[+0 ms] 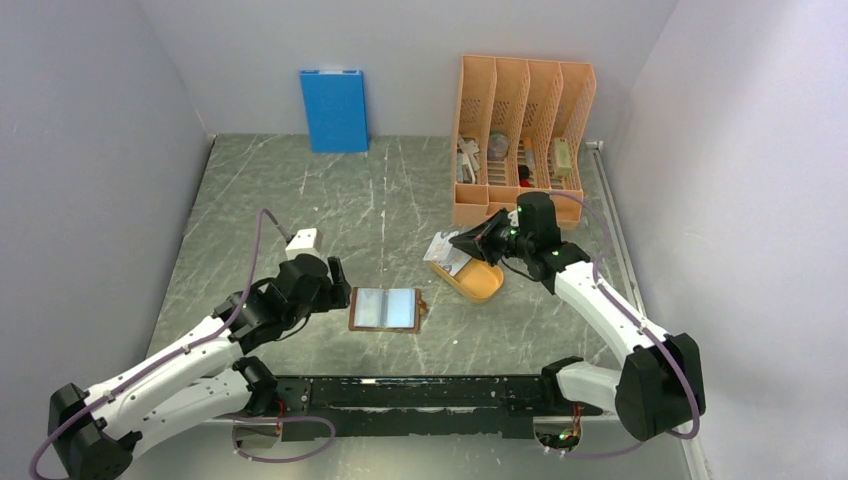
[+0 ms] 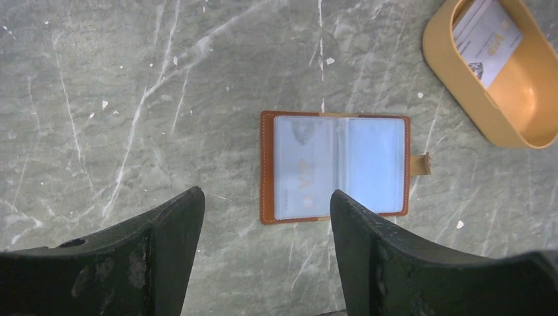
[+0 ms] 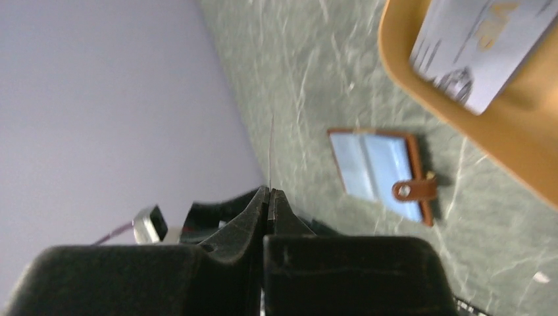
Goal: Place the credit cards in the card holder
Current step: Insert the credit card into the card holder.
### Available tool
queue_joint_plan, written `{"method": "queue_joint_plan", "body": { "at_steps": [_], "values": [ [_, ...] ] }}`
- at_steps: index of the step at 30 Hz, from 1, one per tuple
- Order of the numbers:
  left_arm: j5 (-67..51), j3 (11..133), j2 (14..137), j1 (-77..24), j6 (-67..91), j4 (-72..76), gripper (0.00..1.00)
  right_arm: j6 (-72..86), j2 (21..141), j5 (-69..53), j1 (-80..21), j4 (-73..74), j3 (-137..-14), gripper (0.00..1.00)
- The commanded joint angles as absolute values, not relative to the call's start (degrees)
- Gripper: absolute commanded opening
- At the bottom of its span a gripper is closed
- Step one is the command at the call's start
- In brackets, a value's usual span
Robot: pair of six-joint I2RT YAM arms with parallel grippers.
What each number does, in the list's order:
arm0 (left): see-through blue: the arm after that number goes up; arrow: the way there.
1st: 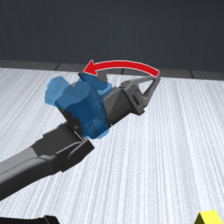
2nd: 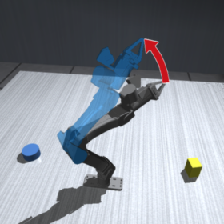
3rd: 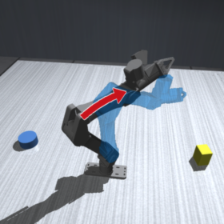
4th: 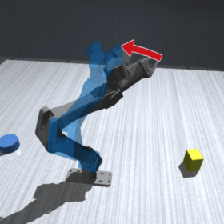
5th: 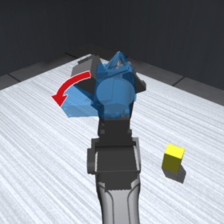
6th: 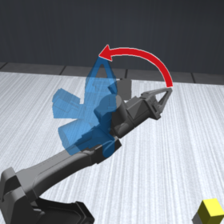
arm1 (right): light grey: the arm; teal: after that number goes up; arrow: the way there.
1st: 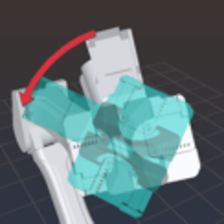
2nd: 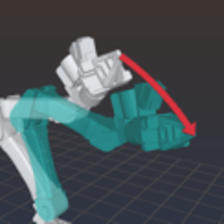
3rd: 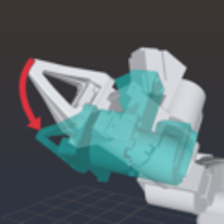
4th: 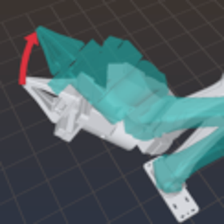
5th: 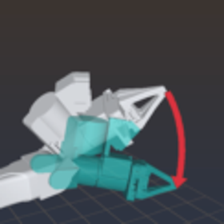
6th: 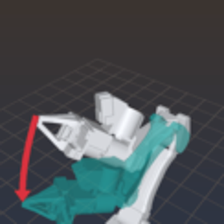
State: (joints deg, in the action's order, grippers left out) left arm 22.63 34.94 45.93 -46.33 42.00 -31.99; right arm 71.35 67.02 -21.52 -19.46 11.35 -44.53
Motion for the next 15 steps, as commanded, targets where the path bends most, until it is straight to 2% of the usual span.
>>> {"method": "queue_joint_plan", "body": {
  "at_steps": [1, 8, 12, 15],
  "values": [
    [23.03, 36.84, 43.3, -46.23, 43.95, -33.39, 0.74, 73.21, 66.19, -36.94, -19.3, 9.4, -43.63, 0.0],
    [23.19, 36.83, 43.15, -46.23, 43.97, -33.48, 0.75, 70.62, 64.85, -38.87, -19.26, 9.74, -43.45, 0.0],
    [22.49, 36.54, 44.05, -46.23, 43.6, -32.87, 0.75, 50.73, 65.46, -29.43, -23.18, 19.48, -49.92, 0.0],
    [21.93, 36.23, 45.1, -46.21, 43.43, -32.35, 0.75, 40.07, 63.01, -25.4, -28.1, 18.64, -48.35, 0.0]
  ]
}}
